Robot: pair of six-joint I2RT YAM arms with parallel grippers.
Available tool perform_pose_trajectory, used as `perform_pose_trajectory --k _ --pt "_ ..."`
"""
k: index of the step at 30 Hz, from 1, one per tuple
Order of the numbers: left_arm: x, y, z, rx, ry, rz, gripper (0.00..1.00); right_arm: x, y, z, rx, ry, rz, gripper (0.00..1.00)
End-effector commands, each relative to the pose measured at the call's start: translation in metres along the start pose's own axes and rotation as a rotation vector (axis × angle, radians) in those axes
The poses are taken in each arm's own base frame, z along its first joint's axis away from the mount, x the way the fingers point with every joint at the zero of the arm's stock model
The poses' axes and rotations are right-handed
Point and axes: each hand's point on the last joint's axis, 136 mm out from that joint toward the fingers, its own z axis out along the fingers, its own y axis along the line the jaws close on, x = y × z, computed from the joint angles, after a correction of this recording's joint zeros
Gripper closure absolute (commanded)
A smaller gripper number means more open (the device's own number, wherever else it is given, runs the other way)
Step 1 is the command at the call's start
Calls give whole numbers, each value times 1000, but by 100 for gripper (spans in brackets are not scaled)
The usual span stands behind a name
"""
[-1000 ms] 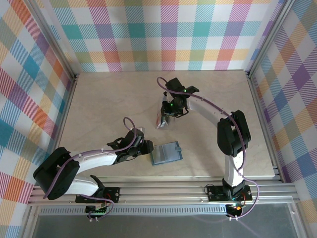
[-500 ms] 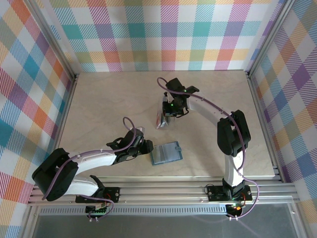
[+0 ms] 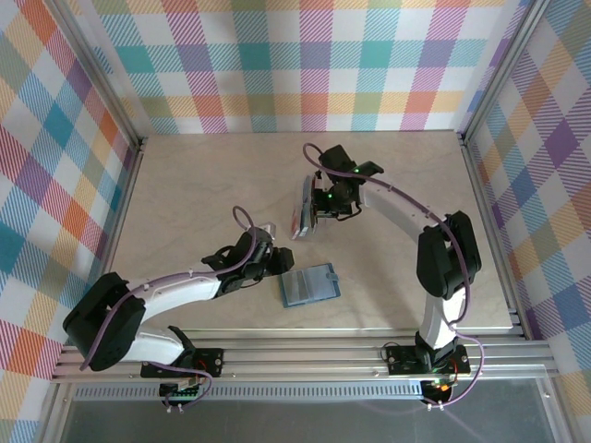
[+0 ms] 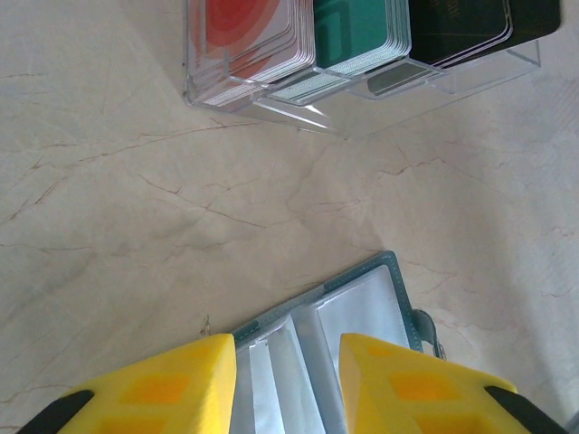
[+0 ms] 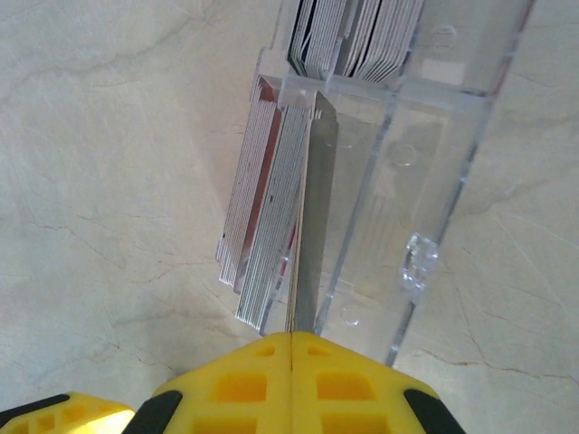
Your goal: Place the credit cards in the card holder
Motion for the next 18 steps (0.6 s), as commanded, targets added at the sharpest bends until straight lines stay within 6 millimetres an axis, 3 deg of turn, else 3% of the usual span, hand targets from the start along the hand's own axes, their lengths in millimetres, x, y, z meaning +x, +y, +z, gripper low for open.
perform_pose_trajectory --k 1,10,18 --pt "-6 -4 5 -2 14 10 64 -1 -2 -18 -5 -36 5 100" --pt "-27 -33 14 35 12 28 65 1 -9 -29 -25 -53 30 100" --pt "-32 -37 18 25 16 39 65 -1 -1 -37 -81 -67 27 100"
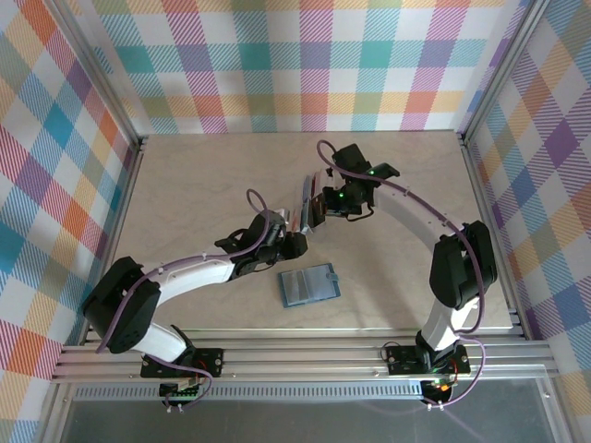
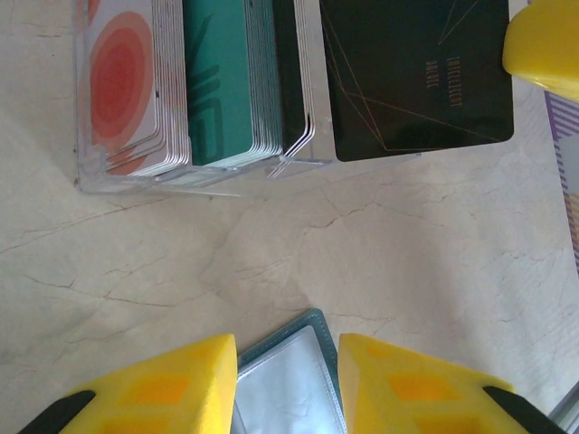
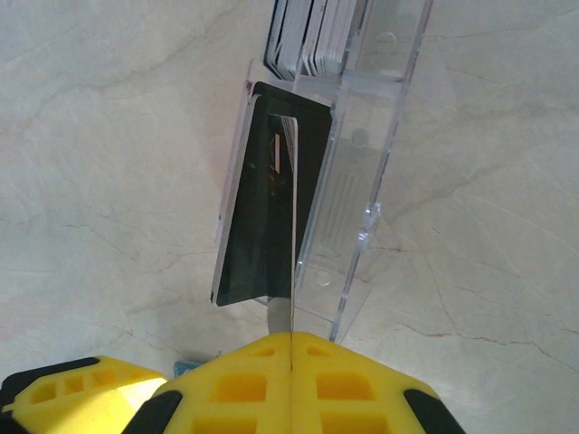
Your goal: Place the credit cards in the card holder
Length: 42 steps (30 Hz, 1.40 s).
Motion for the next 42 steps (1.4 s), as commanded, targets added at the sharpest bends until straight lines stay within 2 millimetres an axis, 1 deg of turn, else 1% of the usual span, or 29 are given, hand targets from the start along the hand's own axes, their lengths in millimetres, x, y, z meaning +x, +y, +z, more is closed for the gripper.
perform_pose_trajectory --k 1,8,13,18,20,23,25,28,34,36,42 --pt "-1 6 1 -25 18 9 65 -4 10 -13 -50 -27 2 100" --pt "0 12 -3 -43 11 8 65 -3 14 -24 -72 -48 7 100" --pt "-1 14 -6 -45 5 5 65 -3 17 -36 -77 -74 10 100" --pt "2 21 -10 -63 -3 5 65 6 18 -44 -81 -80 14 100" --pt "6 26 -12 -74 -3 5 65 15 21 -45 -83 -75 8 100" --pt "11 33 -17 -82 -7 4 65 37 27 -44 -77 -54 -16 100" --pt "15 36 -22 -83 -6 4 65 56 31 -41 -60 -31 -41 100" --pt "23 39 -29 -70 4 11 64 84 30 -35 -44 6 -57 100" --pt "37 54 -37 -87 16 12 63 137 32 -13 1 104 -103 100" --pt "40 56 -37 -87 17 12 63 147 29 -4 27 126 -106 100" --pt "49 55 -32 -70 48 20 63 169 26 17 50 174 -99 100"
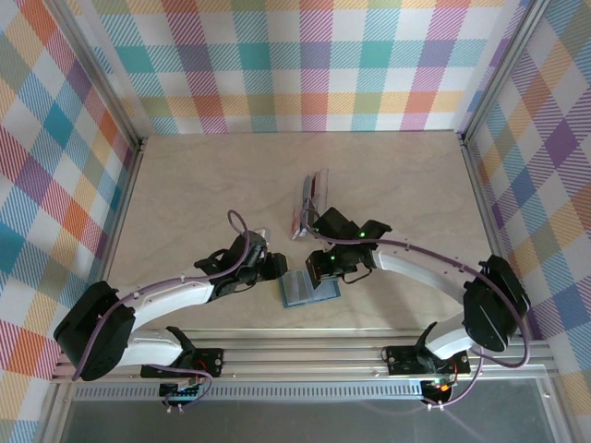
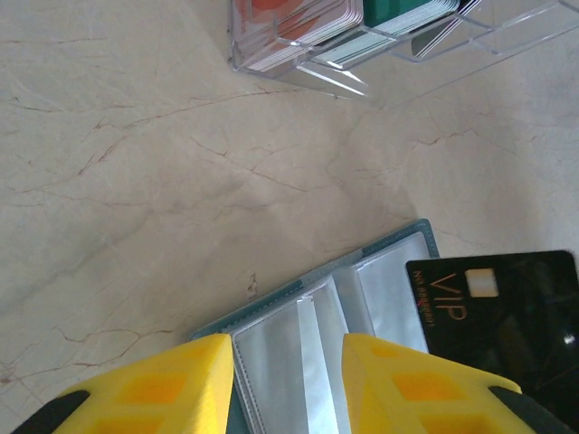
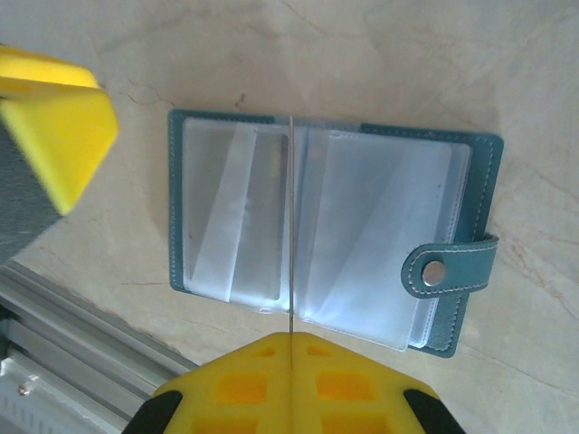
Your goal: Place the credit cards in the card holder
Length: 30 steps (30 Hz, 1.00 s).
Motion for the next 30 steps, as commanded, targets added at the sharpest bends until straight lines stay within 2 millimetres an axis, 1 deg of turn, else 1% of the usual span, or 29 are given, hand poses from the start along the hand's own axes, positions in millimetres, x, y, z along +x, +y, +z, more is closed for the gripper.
perform_pose_trajectory --k 1,4,8,14,22,25,30 --pt "7 -1 2 13 21 28 63 5 -3 16 27 12 29 100" --pt "10 0 5 11 28 30 63 10 -2 25 32 29 28 100" --pt "12 0 6 13 33 33 63 11 -1 32 37 39 32 100" --pt "15 -2 8 20 42 43 63 10 0 37 41 46 31 100" --pt "30 -4 15 24 86 73 63 12 5 40 33 55 21 100" --pt "41 0 19 15 115 84 63 11 9 40 12 55 16 97" --pt "56 12 21 -8 135 82 64 11 16 41 -24 60 5 88"
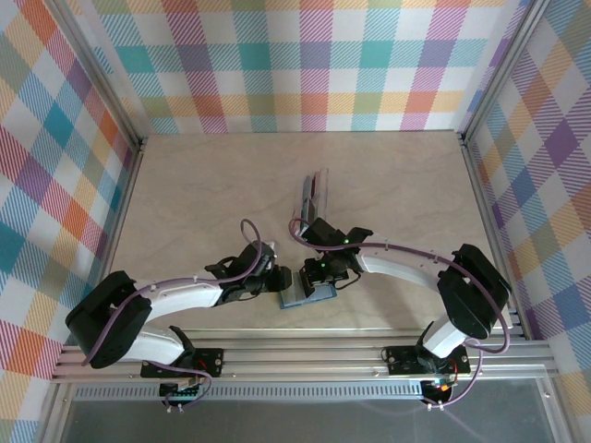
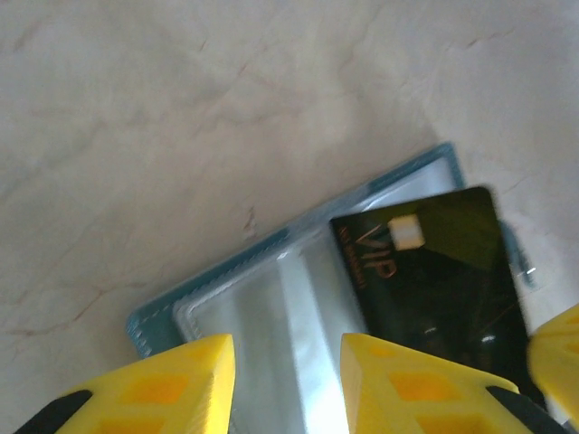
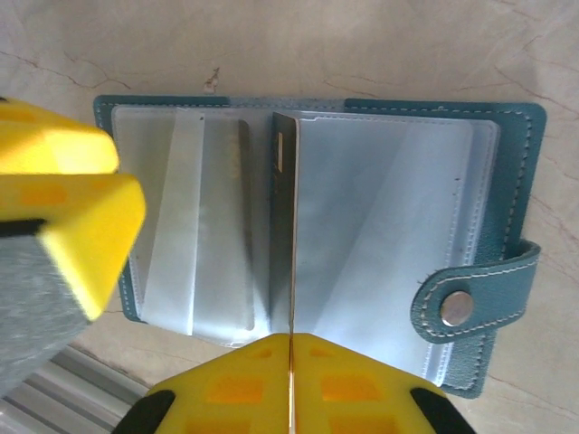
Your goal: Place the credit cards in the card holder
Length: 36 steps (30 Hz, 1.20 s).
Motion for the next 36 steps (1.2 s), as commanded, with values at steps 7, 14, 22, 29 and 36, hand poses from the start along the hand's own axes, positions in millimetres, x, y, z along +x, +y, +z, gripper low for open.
perform_pose_trajectory --k 7,14,22,29,36 --pt "20 16 4 -28 26 8 65 2 14 9 -61 29 -17 79" --pt "21 17 5 -32 28 9 65 0 15 13 -59 35 -22 82" --pt "10 -1 -1 17 16 18 65 -2 -3 13 8 5 -8 100" --pt "5 3 -15 -10 -16 23 65 7 -30 16 61 -2 67 100" --pt "13 -2 2 5 35 37 71 15 -43 18 75 -33 155 100"
